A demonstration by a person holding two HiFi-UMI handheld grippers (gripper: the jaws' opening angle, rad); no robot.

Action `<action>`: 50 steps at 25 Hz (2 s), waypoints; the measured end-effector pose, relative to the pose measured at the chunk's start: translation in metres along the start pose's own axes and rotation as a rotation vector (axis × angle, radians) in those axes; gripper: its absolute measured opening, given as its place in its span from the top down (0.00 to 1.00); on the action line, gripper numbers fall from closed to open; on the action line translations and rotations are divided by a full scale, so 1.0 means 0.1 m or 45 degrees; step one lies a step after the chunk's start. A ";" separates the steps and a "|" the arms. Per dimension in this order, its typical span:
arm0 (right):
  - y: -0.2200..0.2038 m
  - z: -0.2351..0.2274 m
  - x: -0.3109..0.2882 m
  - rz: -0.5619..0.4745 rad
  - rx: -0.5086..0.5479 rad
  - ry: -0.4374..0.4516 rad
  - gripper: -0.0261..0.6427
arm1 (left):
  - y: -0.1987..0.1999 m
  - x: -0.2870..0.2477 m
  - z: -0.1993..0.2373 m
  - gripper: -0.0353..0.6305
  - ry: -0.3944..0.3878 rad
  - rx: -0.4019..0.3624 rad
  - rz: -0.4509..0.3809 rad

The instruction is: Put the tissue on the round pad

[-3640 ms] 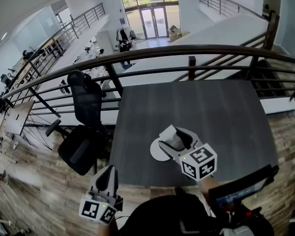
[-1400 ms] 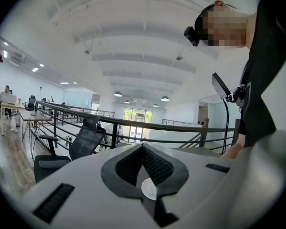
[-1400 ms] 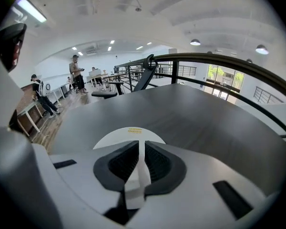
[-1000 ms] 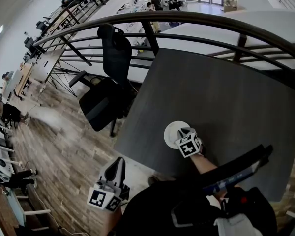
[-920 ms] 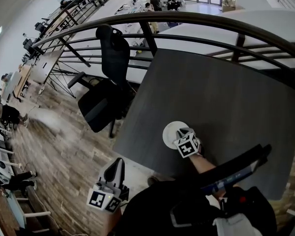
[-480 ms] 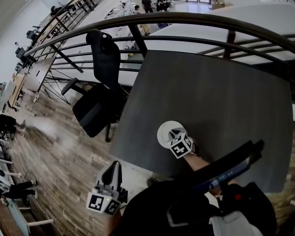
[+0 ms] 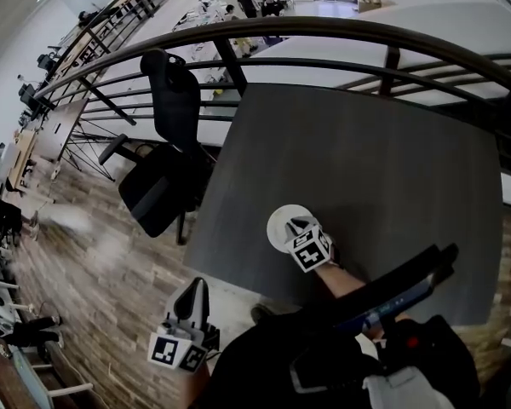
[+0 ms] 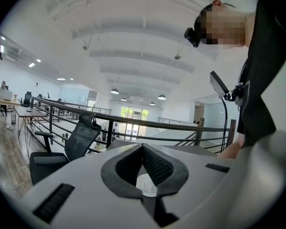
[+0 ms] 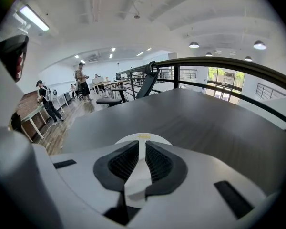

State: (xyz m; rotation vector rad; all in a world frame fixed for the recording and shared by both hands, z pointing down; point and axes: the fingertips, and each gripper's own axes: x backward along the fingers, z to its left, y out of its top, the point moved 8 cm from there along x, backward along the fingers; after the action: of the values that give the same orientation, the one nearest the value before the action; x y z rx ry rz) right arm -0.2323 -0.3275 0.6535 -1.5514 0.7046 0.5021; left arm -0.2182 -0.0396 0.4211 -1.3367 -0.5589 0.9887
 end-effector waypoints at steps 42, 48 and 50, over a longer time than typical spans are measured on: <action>0.63 1.29 1.97 -0.671 -0.345 -0.401 0.96 | -0.09 -0.24 0.69 0.94 -0.654 -0.135 -0.045; 0.61 1.56 2.18 -0.730 -0.341 -0.436 0.96 | -0.12 -0.09 0.70 0.94 -0.696 -0.168 -0.045; 0.61 1.63 2.25 -0.753 -0.335 -0.448 0.96 | -0.14 -0.07 0.71 0.94 -0.711 -0.169 -0.049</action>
State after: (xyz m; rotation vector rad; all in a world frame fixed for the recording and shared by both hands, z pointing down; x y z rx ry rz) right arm -0.0994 -0.1989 0.4376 -1.7596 -0.1041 0.4106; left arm -0.2759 -0.0063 0.4494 -1.1525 -1.0816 1.3182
